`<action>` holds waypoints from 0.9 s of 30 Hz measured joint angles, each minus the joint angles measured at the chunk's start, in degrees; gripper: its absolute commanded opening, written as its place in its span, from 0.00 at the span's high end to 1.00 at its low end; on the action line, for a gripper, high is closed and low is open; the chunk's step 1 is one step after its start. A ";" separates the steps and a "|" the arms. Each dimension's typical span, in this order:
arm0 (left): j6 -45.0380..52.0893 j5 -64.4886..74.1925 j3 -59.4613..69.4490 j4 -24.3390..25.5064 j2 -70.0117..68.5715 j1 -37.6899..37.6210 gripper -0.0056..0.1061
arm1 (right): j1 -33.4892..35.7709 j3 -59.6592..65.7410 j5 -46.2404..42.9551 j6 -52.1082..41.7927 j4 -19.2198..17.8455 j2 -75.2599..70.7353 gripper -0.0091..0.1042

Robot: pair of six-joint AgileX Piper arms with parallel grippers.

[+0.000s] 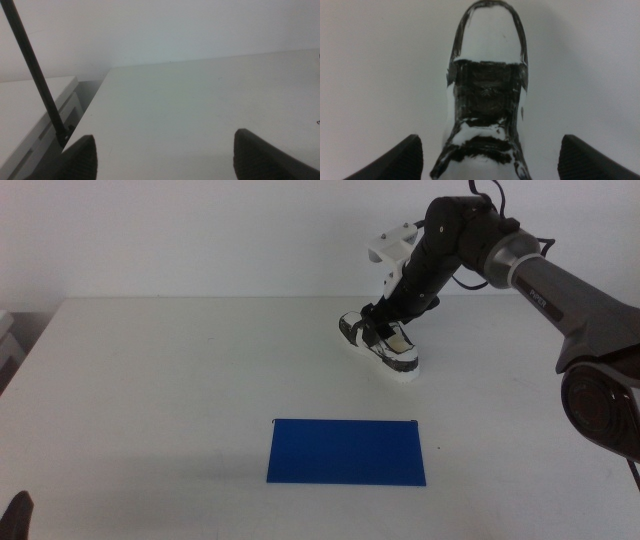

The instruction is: Use one arm to grab the shoe from the table and place it on the mat.

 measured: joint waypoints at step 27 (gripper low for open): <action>0.00 0.00 0.00 0.00 0.00 0.00 0.11 | 0.62 0.16 -0.02 0.77 -1.06 1.40 0.93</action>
